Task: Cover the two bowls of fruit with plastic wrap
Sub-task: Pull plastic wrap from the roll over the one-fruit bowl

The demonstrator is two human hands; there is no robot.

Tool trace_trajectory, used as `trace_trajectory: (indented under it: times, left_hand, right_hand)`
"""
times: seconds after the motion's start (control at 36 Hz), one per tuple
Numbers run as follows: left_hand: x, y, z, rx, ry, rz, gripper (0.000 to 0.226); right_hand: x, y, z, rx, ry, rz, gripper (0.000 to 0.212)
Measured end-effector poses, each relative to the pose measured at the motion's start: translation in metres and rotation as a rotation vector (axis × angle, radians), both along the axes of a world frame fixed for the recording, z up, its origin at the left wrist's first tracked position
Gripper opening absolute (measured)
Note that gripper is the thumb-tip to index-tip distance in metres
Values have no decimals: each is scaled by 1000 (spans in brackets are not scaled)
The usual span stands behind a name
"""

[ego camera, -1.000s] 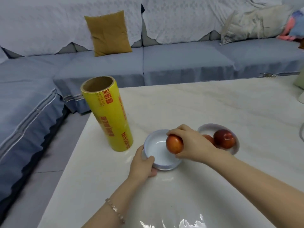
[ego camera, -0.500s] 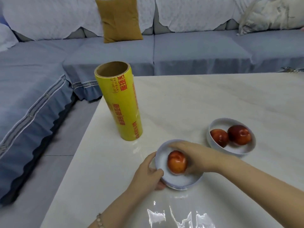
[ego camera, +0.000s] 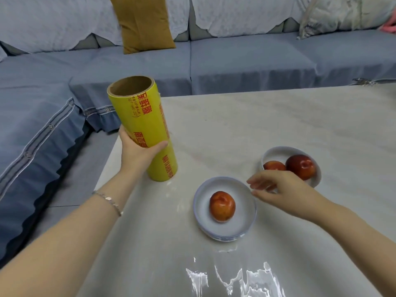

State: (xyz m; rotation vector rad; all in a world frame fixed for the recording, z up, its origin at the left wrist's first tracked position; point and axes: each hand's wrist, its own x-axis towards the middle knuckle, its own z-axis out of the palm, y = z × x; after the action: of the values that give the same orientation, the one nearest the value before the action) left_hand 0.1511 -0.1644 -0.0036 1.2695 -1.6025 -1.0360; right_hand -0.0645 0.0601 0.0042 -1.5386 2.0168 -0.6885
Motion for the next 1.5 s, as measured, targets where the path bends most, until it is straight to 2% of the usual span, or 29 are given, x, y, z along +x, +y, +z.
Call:
trace_trajectory:
  times: [0.11, 0.25, 0.31, 0.36, 0.42, 0.47, 0.56, 0.67, 0.78, 0.89, 0.97, 1.06, 1.17, 1.5]
  left_hand:
    - [-6, 4, 5, -38, 13, 80, 94]
    - [5, 36, 25, -29, 125, 100, 81]
    - [17, 55, 36, 49, 171, 30, 74]
    - [31, 73, 43, 177, 203, -67, 82]
    - [41, 88, 41, 327, 181, -127, 88]
    - [47, 101, 36, 450, 149, -175, 82]
    - [50, 118, 25, 527, 96, -230, 80]
    - [50, 132, 13, 528, 62, -282, 77]
    - [48, 139, 5, 504, 9, -321, 93]
    - [49, 141, -1, 467, -9, -335, 92]
    - [49, 143, -6, 455, -25, -345, 88]
    - [48, 143, -7, 447, -41, -361, 87]
    - [48, 143, -7, 445, -48, -382, 87]
    - [38, 148, -7, 406, -103, -377, 90]
  right_hand:
    - [12, 5, 0, -18, -55, -3, 18]
    - [28, -2, 11, -90, -108, 0, 18]
    - [38, -10, 18, -133, -136, -8, 19]
    - [52, -20, 24, -179, -190, -33, 19]
    - [69, -30, 28, -238, -272, -65, 21]
    - [86, -38, 31, -290, -360, -98, 26]
    - [103, -45, 30, -315, -455, -140, 40]
    - [109, -48, 24, -300, -558, -231, 47]
    - [106, -44, 18, -295, -677, -340, 47]
    - [101, -40, 17, -324, -838, -427, 27]
    - [95, -38, 14, -336, -840, -466, 12]
    - [91, -37, 12, -322, -844, -467, 7]
    - [87, -38, 10, -266, -932, -485, 9]
    - [79, -40, 4, -165, -833, -442, 21]
